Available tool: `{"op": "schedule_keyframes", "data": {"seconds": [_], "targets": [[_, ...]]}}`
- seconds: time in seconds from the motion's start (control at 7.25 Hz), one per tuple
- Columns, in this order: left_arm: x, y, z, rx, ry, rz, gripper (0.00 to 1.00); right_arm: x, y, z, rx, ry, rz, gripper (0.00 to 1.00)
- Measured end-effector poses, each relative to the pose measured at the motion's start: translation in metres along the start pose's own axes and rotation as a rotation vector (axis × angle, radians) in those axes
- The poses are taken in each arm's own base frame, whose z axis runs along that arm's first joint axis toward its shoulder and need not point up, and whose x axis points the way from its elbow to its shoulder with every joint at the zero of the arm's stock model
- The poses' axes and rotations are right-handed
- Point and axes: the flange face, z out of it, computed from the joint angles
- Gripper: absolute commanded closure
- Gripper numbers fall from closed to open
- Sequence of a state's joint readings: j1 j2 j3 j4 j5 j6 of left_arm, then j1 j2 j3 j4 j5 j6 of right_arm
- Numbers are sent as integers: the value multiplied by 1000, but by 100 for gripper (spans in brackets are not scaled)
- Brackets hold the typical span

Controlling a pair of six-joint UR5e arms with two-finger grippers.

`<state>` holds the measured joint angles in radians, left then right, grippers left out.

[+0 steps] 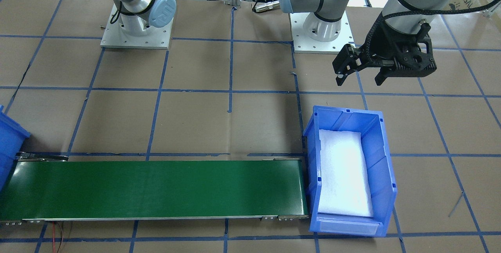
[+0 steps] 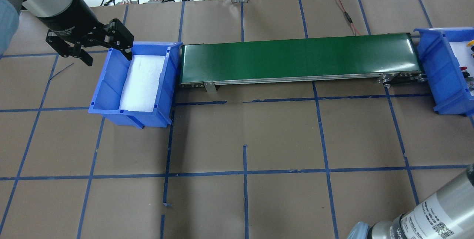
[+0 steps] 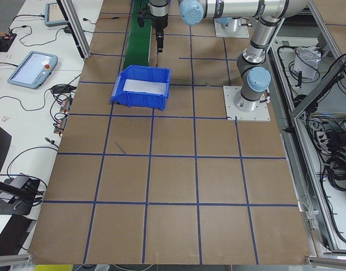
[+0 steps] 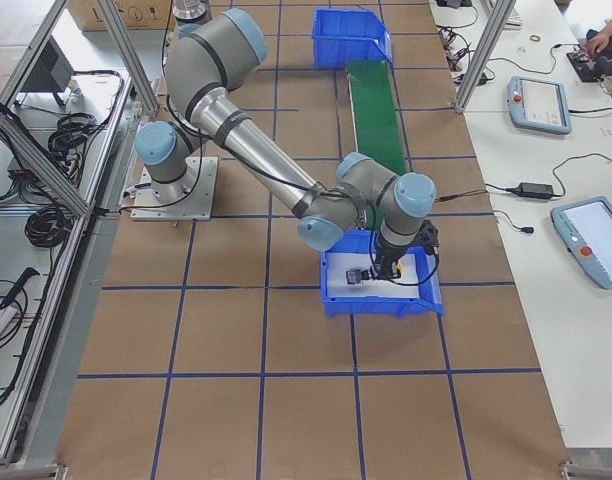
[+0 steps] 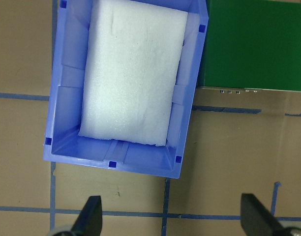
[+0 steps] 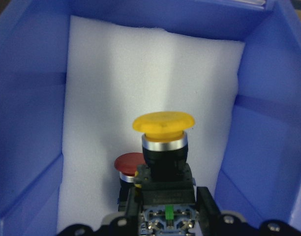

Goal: Transport two buttons from left to right
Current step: 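Lower the yellow button beside the red button and open the right gripper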

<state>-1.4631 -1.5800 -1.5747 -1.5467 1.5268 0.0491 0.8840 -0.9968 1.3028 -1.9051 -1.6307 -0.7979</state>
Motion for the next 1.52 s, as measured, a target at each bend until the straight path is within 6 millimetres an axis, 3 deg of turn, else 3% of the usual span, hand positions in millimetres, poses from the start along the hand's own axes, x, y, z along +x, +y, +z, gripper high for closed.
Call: {"op": "schedule_keyframes", "data": {"seconds": [0.69,1.52], "targets": [[-3,-5,11,8,6,27,0,11,-23,16,53,-3,13,89],[-11,-5,12,0,-5,21,0,3,-30,31,56,-31,8,85]]}}
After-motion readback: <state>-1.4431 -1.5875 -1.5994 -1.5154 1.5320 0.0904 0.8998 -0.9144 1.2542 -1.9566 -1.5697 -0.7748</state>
